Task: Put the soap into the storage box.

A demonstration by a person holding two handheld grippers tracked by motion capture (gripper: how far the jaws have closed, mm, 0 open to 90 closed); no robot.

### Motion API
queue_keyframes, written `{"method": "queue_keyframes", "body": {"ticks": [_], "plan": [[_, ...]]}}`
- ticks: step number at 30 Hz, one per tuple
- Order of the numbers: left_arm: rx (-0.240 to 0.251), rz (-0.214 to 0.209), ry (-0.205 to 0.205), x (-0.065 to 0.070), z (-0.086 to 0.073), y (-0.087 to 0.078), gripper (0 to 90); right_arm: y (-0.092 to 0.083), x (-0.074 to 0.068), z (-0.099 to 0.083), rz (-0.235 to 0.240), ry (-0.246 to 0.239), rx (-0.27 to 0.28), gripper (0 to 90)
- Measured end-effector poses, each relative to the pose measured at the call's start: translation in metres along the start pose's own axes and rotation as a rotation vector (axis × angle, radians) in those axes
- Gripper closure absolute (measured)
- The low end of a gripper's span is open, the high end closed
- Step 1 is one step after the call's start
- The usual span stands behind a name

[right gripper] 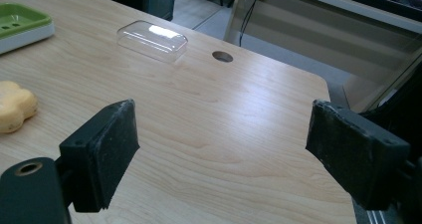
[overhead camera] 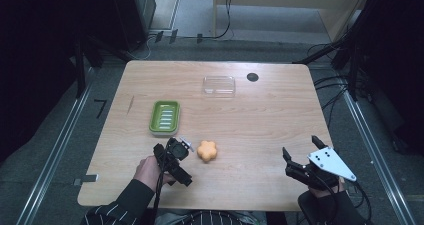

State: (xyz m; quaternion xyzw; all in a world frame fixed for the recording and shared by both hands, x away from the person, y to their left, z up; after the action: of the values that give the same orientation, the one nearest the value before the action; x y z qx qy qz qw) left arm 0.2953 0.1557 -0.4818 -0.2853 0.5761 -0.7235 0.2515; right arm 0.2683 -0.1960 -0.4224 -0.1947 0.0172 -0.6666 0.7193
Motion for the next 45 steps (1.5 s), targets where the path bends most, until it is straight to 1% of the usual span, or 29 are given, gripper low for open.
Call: {"method": "queue_keyframes", "body": {"ticks": [4, 6, 7, 9, 10, 13, 17, 21, 22, 24, 25, 27, 28, 29, 31, 32, 33, 35, 37, 40, 43, 45], "plan": [[-0.001, 0.001, 0.008, 0.000, 0.008, 0.001, 1.4, 0.000, 0.000, 0.000, 0.000, 0.000, 0.000, 13.4], [0.006, 0.002, 0.011, 0.001, 0.012, 0.002, 1.5, 0.000, 0.000, 0.000, 0.000, 0.000, -0.001, 13.3], [0.005, 0.006, 0.019, 0.001, 0.013, 0.002, 1.5, 0.000, 0.000, 0.000, 0.001, 0.000, -0.001, 13.3], [0.013, 0.005, 0.019, 0.002, 0.017, 0.003, 1.5, 0.000, 0.000, 0.000, 0.001, -0.001, 0.000, 13.3], [0.006, 0.003, 0.025, 0.002, 0.018, 0.003, 1.5, 0.000, 0.000, 0.000, 0.001, -0.001, 0.000, 13.4], [0.017, -0.004, 0.023, 0.002, 0.024, 0.005, 1.9, 0.000, 0.000, 0.000, 0.001, 0.000, 0.000, 13.3], [0.010, 0.003, 0.029, 0.002, 0.031, 0.008, 2.7, 0.000, 0.000, 0.000, 0.001, -0.001, 0.000, 13.3], [0.004, 0.000, 0.044, 0.004, 0.039, 0.010, 3.7, 0.000, 0.000, 0.000, 0.000, -0.001, 0.001, 13.3], [0.014, 0.000, 0.040, 0.004, 0.041, 0.011, 3.8, 0.000, 0.000, 0.000, 0.001, -0.001, 0.002, 13.3], [0.013, 0.004, 0.048, 0.004, 0.046, 0.011, 4.7, 0.000, 0.000, 0.000, 0.001, 0.000, 0.002, 13.3], [0.021, 0.002, 0.045, 0.005, 0.049, 0.012, 4.9, 0.000, 0.000, 0.000, 0.000, 0.003, 0.001, 13.4], [0.021, -0.004, 0.054, 0.006, 0.053, 0.014, 5.4, 0.000, 0.000, 0.000, 0.001, 0.003, 0.001, 13.4], [0.027, -0.001, 0.055, 0.007, 0.056, 0.014, 6.3, 0.000, 0.001, 0.000, 0.001, 0.003, 0.001, 13.3], [0.022, -0.004, 0.061, 0.007, 0.058, 0.015, 7.1, 0.000, 0.001, 0.000, 0.000, 0.004, 0.000, 13.3], [0.033, -0.005, 0.064, 0.007, 0.062, 0.016, 9.4, 0.000, 0.001, 0.000, 0.000, 0.005, -0.001, 13.3], [0.029, -0.007, 0.064, 0.007, 0.064, 0.017, 10.6, 0.000, 0.001, 0.000, 0.000, 0.005, -0.002, 13.3], [0.040, -0.016, 0.060, 0.007, 0.066, 0.019, 11.5, 0.000, 0.001, 0.000, -0.001, 0.005, -0.001, 13.3], [0.036, -0.004, 0.068, 0.007, 0.068, 0.020, 13.1, 0.000, 0.001, 0.000, -0.001, 0.005, -0.001, 13.3], [0.033, -0.010, 0.074, 0.007, 0.070, 0.022, 13.6, 0.000, 0.001, 0.000, 0.000, 0.005, -0.001, 13.3], [0.019, 0.009, 0.092, 0.008, 0.073, 0.025, 17.1, 0.001, 0.001, 0.000, 0.001, 0.005, -0.002, 13.4], [0.020, 0.019, 0.106, 0.011, 0.075, 0.027, 21.7, 0.000, 0.001, 0.000, -0.001, 0.005, -0.001, 13.4], [0.020, 0.038, 0.113, 0.010, 0.076, 0.029, 24.6, 0.000, 0.001, 0.000, 0.000, 0.005, -0.001, 13.4]]}}
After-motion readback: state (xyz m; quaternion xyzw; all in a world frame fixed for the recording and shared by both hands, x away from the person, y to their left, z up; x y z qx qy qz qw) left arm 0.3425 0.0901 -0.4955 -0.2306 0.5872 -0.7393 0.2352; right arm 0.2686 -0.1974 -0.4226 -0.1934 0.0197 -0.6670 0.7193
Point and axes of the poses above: each handheld gripper's, and its own axes: y roughly forward along the jaws, z roughly out of its top, x roughly to its right, the point moved 5 cm from there along y, roughly forward along the jaws, and after that the axes turned 12 degrees about -z, right-handed, at the moved point
